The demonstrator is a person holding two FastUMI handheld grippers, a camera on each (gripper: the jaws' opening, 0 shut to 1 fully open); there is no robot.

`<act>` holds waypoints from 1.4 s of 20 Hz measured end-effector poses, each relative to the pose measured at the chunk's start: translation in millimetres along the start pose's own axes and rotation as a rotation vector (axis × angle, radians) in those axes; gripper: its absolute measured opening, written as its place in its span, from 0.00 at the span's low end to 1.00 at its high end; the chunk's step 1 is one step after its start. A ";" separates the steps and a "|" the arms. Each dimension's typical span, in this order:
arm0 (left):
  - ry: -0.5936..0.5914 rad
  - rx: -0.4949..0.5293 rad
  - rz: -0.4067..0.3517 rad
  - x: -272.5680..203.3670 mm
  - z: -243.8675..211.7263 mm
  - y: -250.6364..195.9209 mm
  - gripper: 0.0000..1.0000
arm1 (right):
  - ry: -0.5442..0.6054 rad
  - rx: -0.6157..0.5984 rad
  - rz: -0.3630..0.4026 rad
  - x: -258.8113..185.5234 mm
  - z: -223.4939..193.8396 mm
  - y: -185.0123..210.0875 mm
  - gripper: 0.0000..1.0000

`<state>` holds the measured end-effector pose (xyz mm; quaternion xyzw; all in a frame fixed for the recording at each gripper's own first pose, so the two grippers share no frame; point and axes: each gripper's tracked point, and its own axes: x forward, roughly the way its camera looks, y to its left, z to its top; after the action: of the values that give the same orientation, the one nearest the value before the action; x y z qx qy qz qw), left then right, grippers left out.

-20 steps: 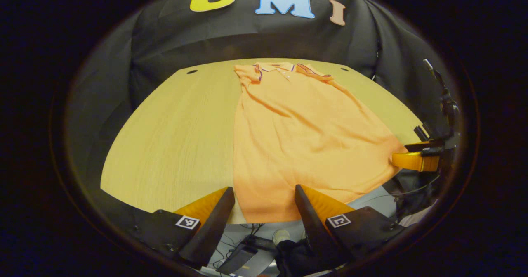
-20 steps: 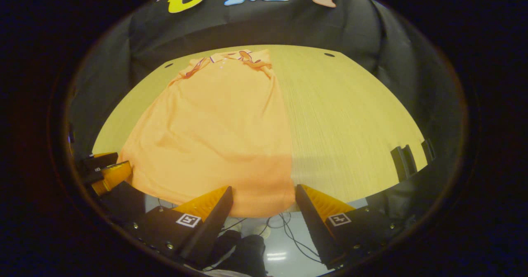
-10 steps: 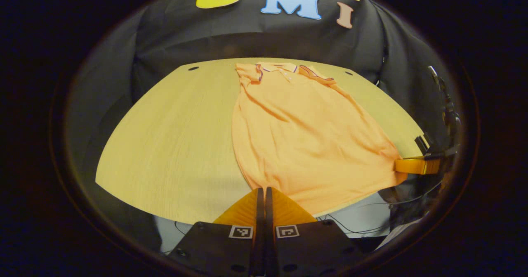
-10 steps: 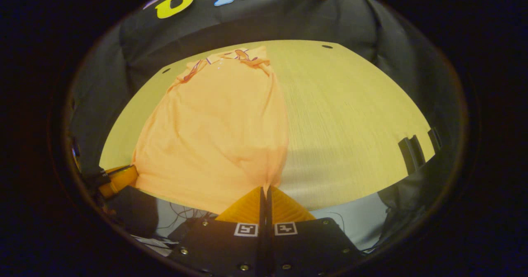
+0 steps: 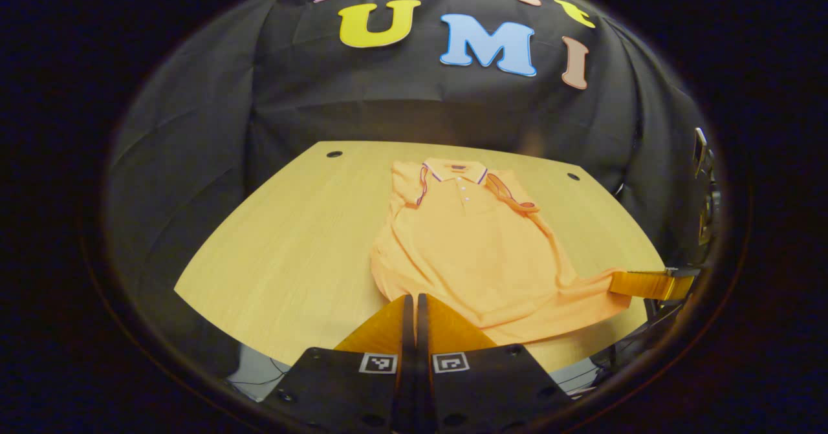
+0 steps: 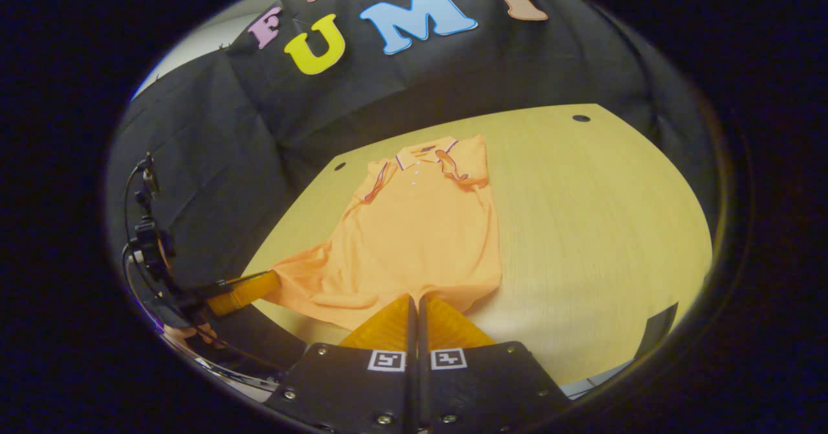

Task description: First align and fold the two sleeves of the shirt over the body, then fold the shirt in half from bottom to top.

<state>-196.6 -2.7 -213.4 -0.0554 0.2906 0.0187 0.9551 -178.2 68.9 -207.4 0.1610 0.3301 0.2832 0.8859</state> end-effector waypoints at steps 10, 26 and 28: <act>-0.141 0.013 -0.121 104.4 169.3 -16.8 0.06 | -0.231 0.103 -0.067 42.2 163.0 -23.7 0.00; -0.130 0.122 -0.196 320.6 252.8 30.8 0.06 | -0.201 -0.018 -0.366 221.4 297.7 -86.6 0.00; -0.122 0.136 -0.193 341.3 246.2 31.6 0.06 | -0.185 -0.032 -0.399 237.0 296.9 -94.2 0.00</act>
<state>220.8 58.6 -203.4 -0.0170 0.2259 -0.0896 0.9699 207.2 109.7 -152.1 0.1038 0.2684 0.0914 0.9533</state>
